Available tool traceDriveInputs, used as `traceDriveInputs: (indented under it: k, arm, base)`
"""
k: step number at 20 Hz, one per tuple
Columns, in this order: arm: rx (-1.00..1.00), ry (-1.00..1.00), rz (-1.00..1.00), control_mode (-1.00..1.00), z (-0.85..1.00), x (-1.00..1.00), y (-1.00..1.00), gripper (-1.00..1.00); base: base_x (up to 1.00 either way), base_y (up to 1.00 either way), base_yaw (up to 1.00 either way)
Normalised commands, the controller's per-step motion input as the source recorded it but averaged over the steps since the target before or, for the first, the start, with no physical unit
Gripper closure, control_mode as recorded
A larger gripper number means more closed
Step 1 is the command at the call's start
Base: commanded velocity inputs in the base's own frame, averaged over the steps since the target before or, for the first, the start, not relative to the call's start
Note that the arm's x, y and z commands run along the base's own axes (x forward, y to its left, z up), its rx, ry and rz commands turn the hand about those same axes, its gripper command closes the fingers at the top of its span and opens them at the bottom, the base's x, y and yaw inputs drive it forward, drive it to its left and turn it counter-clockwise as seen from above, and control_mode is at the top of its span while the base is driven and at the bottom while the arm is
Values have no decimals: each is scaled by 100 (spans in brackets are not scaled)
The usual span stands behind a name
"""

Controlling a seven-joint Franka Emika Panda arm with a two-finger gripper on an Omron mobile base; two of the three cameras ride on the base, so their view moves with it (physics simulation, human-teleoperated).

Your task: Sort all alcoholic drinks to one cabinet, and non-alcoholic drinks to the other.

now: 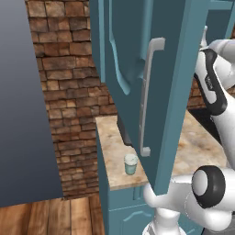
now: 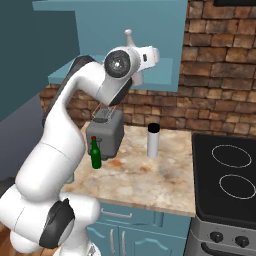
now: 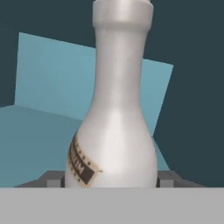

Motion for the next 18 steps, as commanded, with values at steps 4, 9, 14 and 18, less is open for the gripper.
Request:
traceDriveInputs:
  k: [4,9,14,18]
  arm:
    - [0,-13,-6,-100,2,11,-2,100]
    - [0,-4,-4,-100,-2,45,-1,100]
    - [0,0,-6,-100,-2,98,0,100]
    - [0,0,-7,-100,-1,86,0,100]
  base:
    - [0,0,0]
    - [0,0,0]
    - [0,0,0]
    - [0,0,0]
